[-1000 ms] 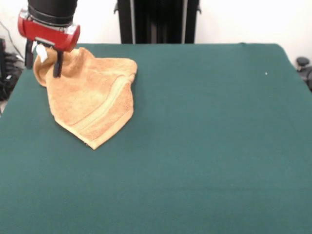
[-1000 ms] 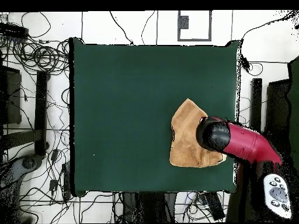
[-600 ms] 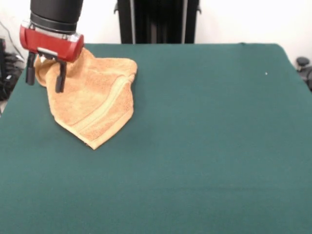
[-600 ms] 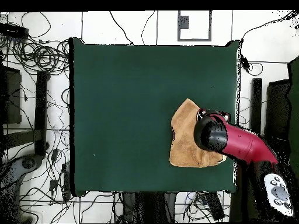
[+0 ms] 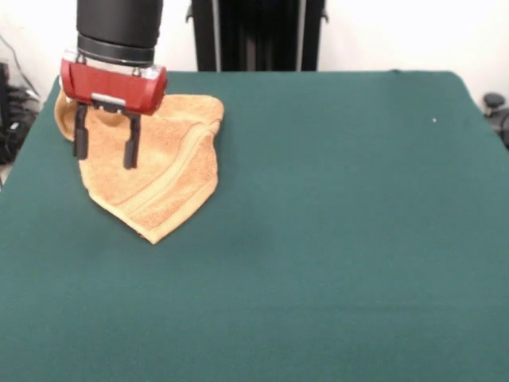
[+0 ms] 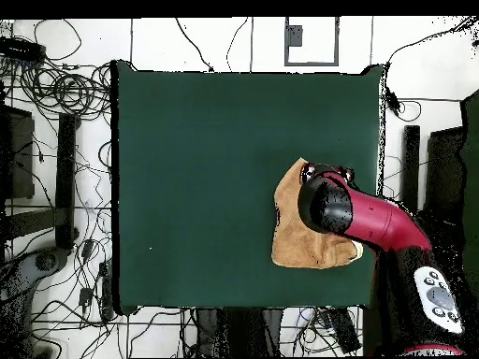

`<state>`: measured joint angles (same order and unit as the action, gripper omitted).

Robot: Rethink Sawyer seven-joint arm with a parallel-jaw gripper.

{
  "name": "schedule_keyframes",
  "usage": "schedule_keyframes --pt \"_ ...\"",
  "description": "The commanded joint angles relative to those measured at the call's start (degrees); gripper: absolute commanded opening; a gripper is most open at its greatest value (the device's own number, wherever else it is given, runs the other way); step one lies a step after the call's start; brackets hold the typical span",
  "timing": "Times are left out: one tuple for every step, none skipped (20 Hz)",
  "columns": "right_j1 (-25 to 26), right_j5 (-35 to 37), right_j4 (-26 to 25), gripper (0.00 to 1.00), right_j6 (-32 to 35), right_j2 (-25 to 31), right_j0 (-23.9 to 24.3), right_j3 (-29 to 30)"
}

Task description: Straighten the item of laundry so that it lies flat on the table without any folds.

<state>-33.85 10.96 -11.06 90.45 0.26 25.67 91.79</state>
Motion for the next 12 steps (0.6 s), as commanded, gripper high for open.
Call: schedule_keyframes --pt "5.08 4.77 3.02 1.0 7.75 9.14 -0.16 5.32" --pt "5.34 4.82 2.99 1.0 7.84 8.95 -0.36 5.01" --pt "5.6 4.86 2.95 1.0 7.92 8.76 -0.56 4.7" --pt "5.69 4.62 2.94 1.0 7.87 9.12 -0.25 4.86" --pt "5.78 4.39 2.93 1.0 7.81 9.48 0.07 5.02" --pt "5.86 4.16 2.92 1.0 7.76 9.84 0.38 5.18" --pt "6.23 4.0 2.92 1.0 7.9 9.61 0.18 4.86" --pt "6.4 4.21 2.86 1.0 7.86 9.3 -0.06 4.57" --pt "6.57 4.41 2.81 1.0 7.83 9.0 -0.3 4.27" --pt "6.74 4.62 2.75 1.0 7.79 8.69 -0.53 3.97" --pt "6.91 4.71 2.47 1.0 7.68 8.1 -1.02 3.61" --pt "7.07 4.8 2.19 1.0 7.58 7.5 -1.51 3.24"
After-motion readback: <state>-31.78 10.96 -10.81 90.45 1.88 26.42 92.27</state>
